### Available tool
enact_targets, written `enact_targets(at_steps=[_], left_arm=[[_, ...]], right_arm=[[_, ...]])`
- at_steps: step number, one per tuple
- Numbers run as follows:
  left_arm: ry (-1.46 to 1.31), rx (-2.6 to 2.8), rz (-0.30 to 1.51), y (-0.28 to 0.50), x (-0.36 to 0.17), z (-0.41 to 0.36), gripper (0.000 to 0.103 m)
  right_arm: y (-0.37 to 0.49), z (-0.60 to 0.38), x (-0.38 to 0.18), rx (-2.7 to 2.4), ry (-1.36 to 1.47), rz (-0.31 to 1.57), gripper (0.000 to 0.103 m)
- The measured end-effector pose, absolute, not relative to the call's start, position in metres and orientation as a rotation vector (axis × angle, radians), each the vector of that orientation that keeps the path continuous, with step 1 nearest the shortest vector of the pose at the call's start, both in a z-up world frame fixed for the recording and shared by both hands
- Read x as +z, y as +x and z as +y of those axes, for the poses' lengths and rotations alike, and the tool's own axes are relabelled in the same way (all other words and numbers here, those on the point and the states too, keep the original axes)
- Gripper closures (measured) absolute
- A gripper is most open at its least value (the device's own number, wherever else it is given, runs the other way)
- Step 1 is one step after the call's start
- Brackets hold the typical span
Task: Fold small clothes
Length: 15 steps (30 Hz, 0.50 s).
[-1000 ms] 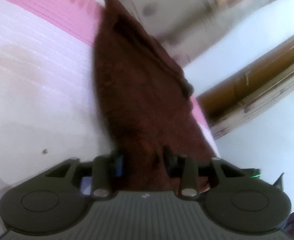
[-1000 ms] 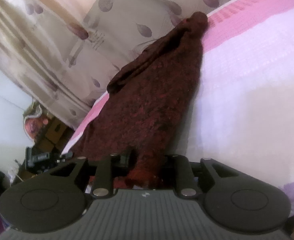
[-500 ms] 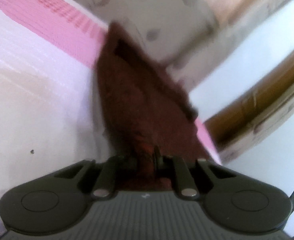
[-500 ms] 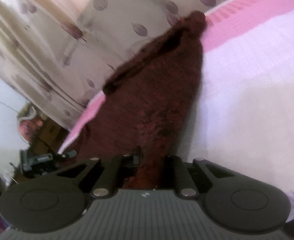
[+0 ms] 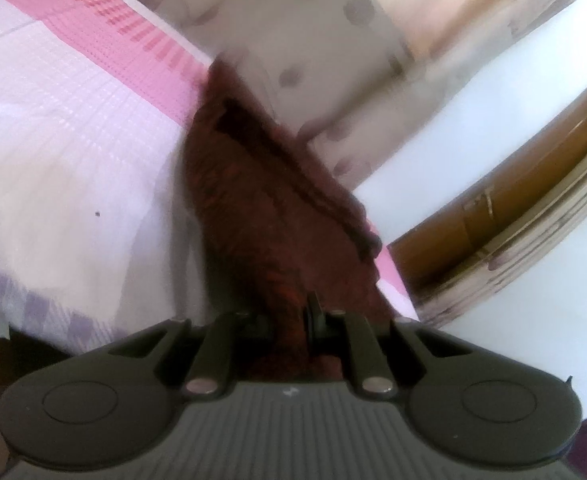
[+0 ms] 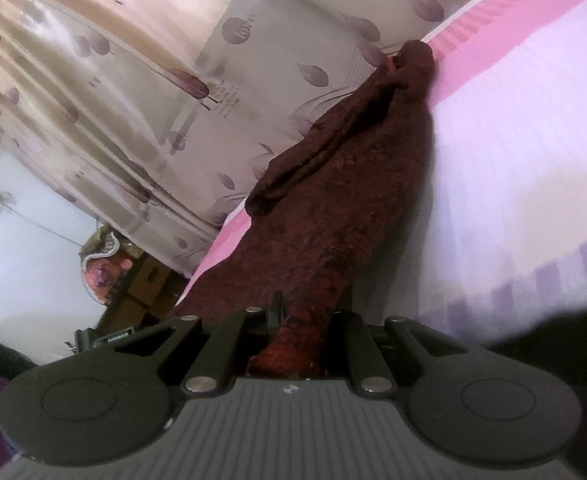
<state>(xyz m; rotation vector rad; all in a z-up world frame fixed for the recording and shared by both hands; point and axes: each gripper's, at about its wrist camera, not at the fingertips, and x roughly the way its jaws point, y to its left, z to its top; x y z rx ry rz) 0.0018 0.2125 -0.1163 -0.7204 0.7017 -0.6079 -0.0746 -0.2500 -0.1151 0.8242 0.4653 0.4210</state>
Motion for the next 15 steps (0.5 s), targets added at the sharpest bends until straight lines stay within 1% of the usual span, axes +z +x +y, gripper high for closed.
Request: enact_targets(at_steps=[4, 8, 15], left_arm=[[-0.804, -0.622, 0.67, -0.004, -0.101, 0.22, 0.09], [-0.832, -0.622, 0.593, 0.015, -0.072, 0.222, 0.09], [-0.709, -0.628, 0.485, 0.093, -0.019, 0.196, 0.09]], right_arm=[[-0.09, -0.251, -0.104, 0.439, 0.871, 0.452, 0.09], [-0.084, -0.26, -0.077, 0.454, 0.894, 0.405, 0.09], [-0.01, -0.288, -0.027, 0.48, 0.882, 0.332, 0.09]])
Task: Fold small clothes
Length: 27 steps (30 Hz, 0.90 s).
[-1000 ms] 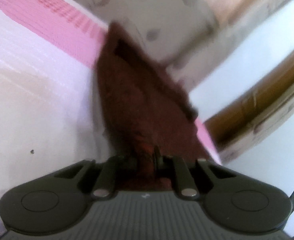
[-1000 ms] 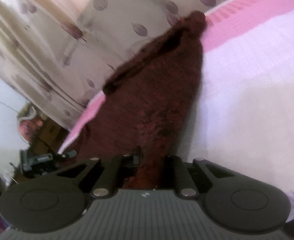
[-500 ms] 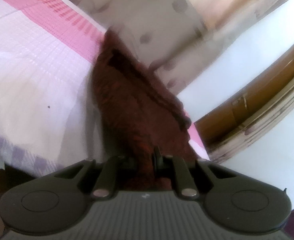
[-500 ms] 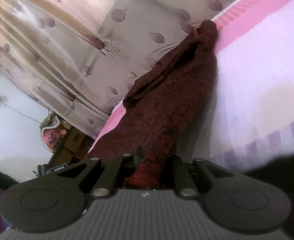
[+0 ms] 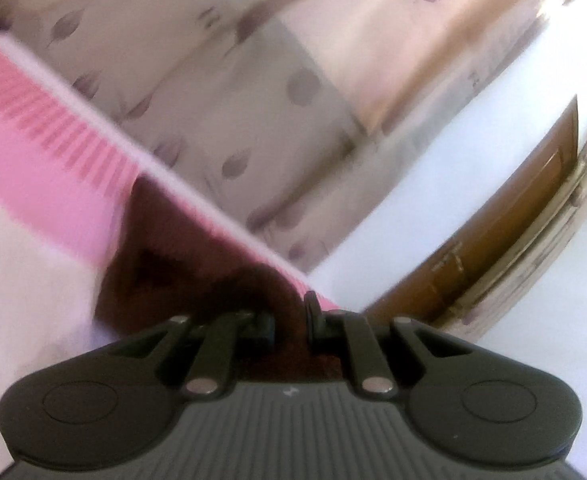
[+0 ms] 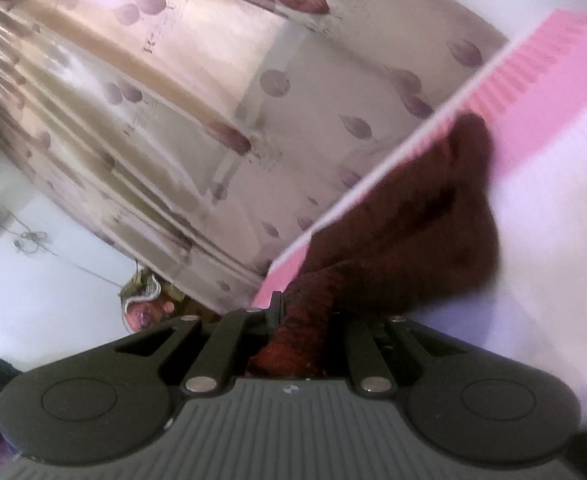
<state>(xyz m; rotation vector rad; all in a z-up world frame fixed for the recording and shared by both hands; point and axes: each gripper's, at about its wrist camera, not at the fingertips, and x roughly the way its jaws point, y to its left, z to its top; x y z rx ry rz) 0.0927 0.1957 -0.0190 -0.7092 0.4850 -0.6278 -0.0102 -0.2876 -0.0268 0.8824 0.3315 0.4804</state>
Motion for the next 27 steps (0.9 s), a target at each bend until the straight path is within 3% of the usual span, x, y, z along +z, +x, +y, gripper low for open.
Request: enact_targets(at_steps=[7, 17, 21, 23, 25, 27], left_arm=[[-0.669, -0.554, 0.495, 0.197, -0.018, 0.168, 0.09], [-0.587, -0.433, 0.575, 0.294, -0.066, 0.152, 0.09], [-0.617, -0.418, 0.61, 0.306, -0.073, 0.15, 0.085], [-0.651, -0.42, 0.621, 0.312, -0.074, 0.152, 0.07], [-0.701, -0.423, 0.612, 0.316, -0.075, 0.155, 0.037], [-0.756, -0.391, 0.557, 0.315, -0.073, 0.16, 0.015]], right_arm=[[0.096, -0.325, -0.016, 0.433, 0.878, 0.345, 0.09], [0.209, -0.365, -0.07, 0.291, 0.989, 0.44, 0.09], [0.227, -0.372, -0.094, 0.265, 1.061, 0.434, 0.088], [0.234, -0.373, -0.102, 0.26, 1.107, 0.425, 0.085], [0.238, -0.376, -0.109, 0.261, 1.168, 0.407, 0.079], [0.239, -0.379, -0.113, 0.257, 1.205, 0.37, 0.071]])
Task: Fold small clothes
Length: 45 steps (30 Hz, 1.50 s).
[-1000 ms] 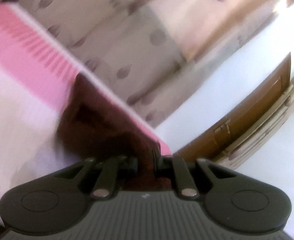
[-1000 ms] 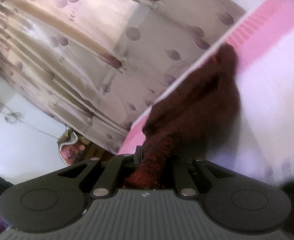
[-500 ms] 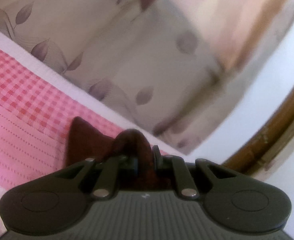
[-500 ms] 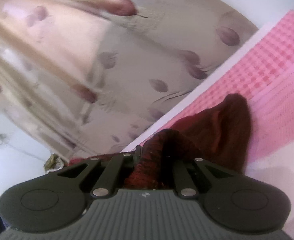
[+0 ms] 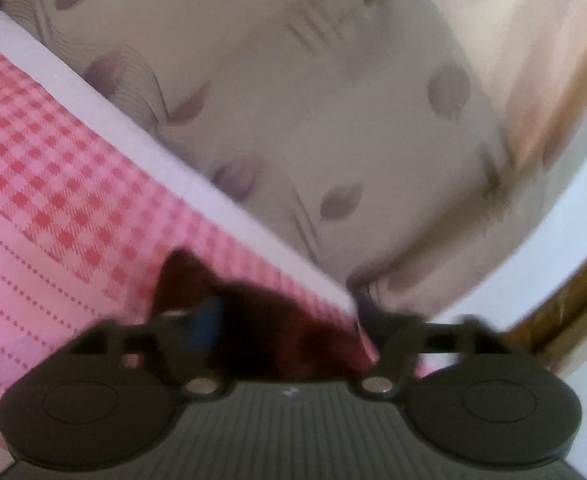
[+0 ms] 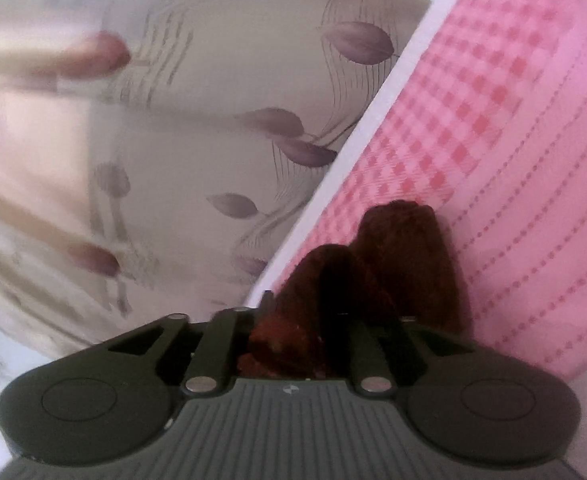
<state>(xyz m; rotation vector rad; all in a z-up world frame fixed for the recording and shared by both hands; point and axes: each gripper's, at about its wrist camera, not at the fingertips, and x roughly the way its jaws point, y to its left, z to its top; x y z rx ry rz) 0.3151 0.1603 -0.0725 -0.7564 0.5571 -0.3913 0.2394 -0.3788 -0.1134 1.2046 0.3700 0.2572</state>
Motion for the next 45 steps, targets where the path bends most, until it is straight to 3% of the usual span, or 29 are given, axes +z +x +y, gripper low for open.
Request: enact_targets(at_steps=[3, 4, 12, 21, 23, 24, 26, 27, 30, 33, 37, 41, 44, 45], left_arm=[[-0.797, -0.361, 0.495, 0.312, -0.066, 0.167, 0.011], [-0.794, -0.359, 0.496, 0.313, -0.064, 0.168, 0.011], [-0.648, -0.357, 0.547, 0.298, -0.06, 0.179, 0.011], [-0.573, -0.505, 0.702, 0.257, -0.094, 0.185, 0.012], [-0.535, -0.505, 0.729, 0.253, -0.099, 0.176, 0.031], [-0.51, -0.5, 0.733, 0.25, -0.1, 0.171, 0.055], [-0.479, -0.485, 0.721, 0.243, -0.099, 0.168, 0.064], [-0.48, -0.485, 0.721, 0.241, -0.099, 0.168, 0.074], [-0.472, -0.467, 0.729, 0.234, -0.093, 0.172, 0.081], [-0.414, -0.459, 0.722, 0.223, -0.083, 0.18, 0.085], [-0.477, -0.465, 0.736, 0.222, -0.091, 0.198, 0.086], [-0.487, -0.478, 0.703, 0.212, -0.094, 0.191, 0.084], [-0.533, -0.489, 0.69, 0.204, -0.092, 0.196, 0.064], [-0.533, -0.494, 0.689, 0.201, -0.091, 0.195, 0.044]], right_arm=[[0.236, -0.383, -0.115, 0.259, 1.259, 0.284, 0.051], [0.232, -0.384, -0.114, 0.257, 1.266, 0.27, 0.048], [0.198, -0.387, -0.104, 0.209, 1.131, 0.256, 0.044], [0.13, -0.354, -0.112, 0.233, 0.815, 0.472, 0.036], [0.12, -0.343, -0.118, 0.255, 0.765, 0.51, 0.036], [0.117, -0.337, -0.119, 0.269, 0.762, 0.514, 0.036], [0.112, -0.326, -0.12, 0.301, 0.734, 0.513, 0.04], [0.11, -0.32, -0.119, 0.313, 0.71, 0.517, 0.056], [0.115, -0.309, -0.118, 0.267, 0.642, 0.56, 0.083], [0.108, -0.316, -0.102, 0.251, 0.632, 0.528, 0.089], [0.093, -0.334, -0.078, 0.236, 0.561, 0.53, 0.093], [0.095, -0.34, -0.098, 0.226, 0.594, 0.603, 0.093], [0.089, -0.341, -0.11, 0.246, 0.665, 0.573, 0.093], [0.086, -0.342, -0.111, 0.267, 0.698, 0.562, 0.089]])
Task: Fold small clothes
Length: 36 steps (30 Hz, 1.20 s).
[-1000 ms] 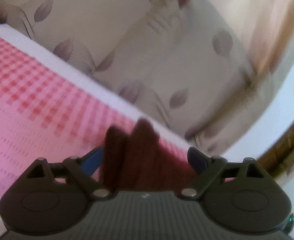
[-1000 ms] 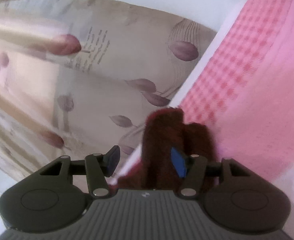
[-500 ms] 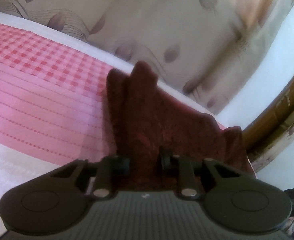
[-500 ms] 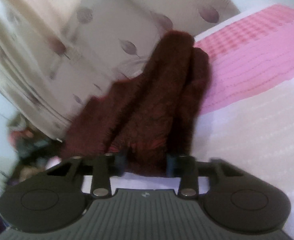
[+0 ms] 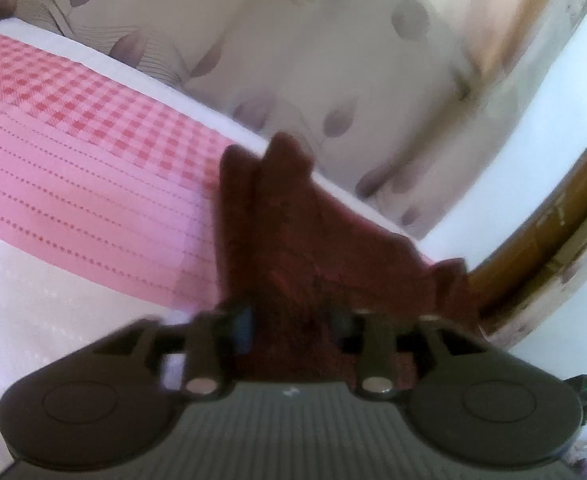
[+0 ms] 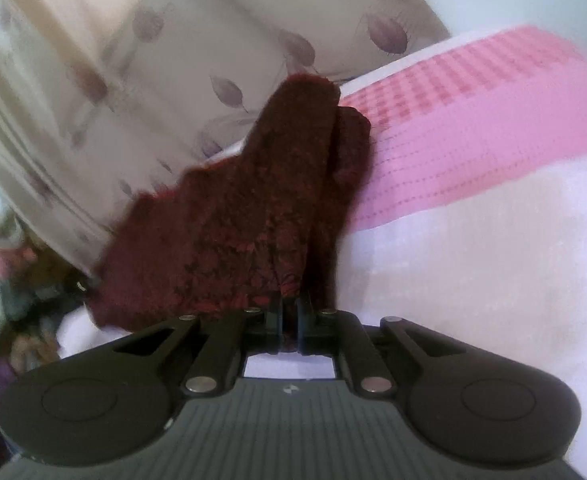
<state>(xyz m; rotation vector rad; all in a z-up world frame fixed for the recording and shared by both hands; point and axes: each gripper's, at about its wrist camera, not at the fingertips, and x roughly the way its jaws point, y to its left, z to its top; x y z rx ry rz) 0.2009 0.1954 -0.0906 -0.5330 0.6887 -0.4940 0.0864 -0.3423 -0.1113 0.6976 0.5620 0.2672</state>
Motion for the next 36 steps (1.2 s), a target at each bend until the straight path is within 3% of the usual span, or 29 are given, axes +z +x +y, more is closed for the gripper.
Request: enact_targets(at_steps=[1, 2, 4, 6, 9, 10, 12, 14, 16, 20, 24, 27, 29, 30, 32, 33, 34, 36], left_arm=[[-0.526, -0.491, 0.682, 0.196, -0.088, 0.196, 0.026], [-0.515, -0.493, 0.66, 0.189, -0.086, 0.196, 0.023], [-0.496, -0.523, 0.639, 0.18, -0.086, 0.195, 0.023], [-0.486, -0.551, 0.648, 0.175, -0.091, 0.193, 0.023], [-0.428, -0.56, 0.66, 0.172, -0.1, 0.186, 0.025], [-0.414, -0.574, 0.673, 0.172, -0.104, 0.183, 0.047], [-0.353, -0.583, 0.691, 0.172, -0.108, 0.179, 0.075], [-0.336, -0.596, 0.698, 0.173, -0.108, 0.181, 0.079], [-0.294, -0.577, 0.692, 0.173, -0.103, 0.187, 0.091], [-0.284, -0.561, 0.694, 0.17, -0.101, 0.206, 0.091], [-0.302, -0.525, 0.728, 0.166, -0.119, 0.21, 0.092], [-0.331, -0.507, 0.662, 0.157, -0.113, 0.219, 0.091], [-0.357, -0.488, 0.629, 0.154, -0.096, 0.225, 0.091], [-0.385, -0.498, 0.605, 0.153, -0.085, 0.227, 0.091], [-0.399, -0.501, 0.53, 0.153, -0.059, 0.225, 0.085], [-0.385, -0.504, 0.509, 0.156, -0.048, 0.218, 0.069], [-0.37, -0.517, 0.493, 0.16, -0.037, 0.208, 0.046], [-0.343, -0.549, 0.453, 0.172, -0.022, 0.184, 0.028]], right_arm=[[0.084, -0.34, -0.109, 0.252, 0.69, 0.555, 0.081], [0.082, -0.338, -0.107, 0.243, 0.675, 0.539, 0.077], [0.078, -0.333, -0.104, 0.27, 0.666, 0.512, 0.049], [0.078, -0.326, -0.1, 0.258, 0.628, 0.494, 0.037], [0.089, -0.321, -0.103, 0.265, 0.6, 0.519, 0.039], [0.094, -0.318, -0.105, 0.275, 0.586, 0.543, 0.059], [0.097, -0.31, -0.106, 0.24, 0.524, 0.582, 0.086], [0.094, -0.311, -0.103, 0.231, 0.522, 0.571, 0.09], [0.089, -0.315, -0.091, 0.21, 0.497, 0.55, 0.092], [0.081, -0.326, -0.078, 0.201, 0.444, 0.578, 0.094], [0.088, -0.326, -0.105, 0.19, 0.468, 0.668, 0.094], [0.083, -0.332, -0.114, 0.194, 0.542, 0.622, 0.094], [0.079, -0.334, -0.111, 0.212, 0.579, 0.606, 0.091], [0.079, -0.336, -0.107, 0.213, 0.597, 0.606, 0.081], [0.075, -0.337, -0.087, 0.207, 0.559, 0.563, 0.078], [0.073, -0.336, -0.074, 0.203, 0.518, 0.52, 0.077], [0.074, -0.334, -0.061, 0.191, 0.463, 0.484, 0.076], [0.087, -0.326, -0.037, 0.194, 0.351, 0.437, 0.076]])
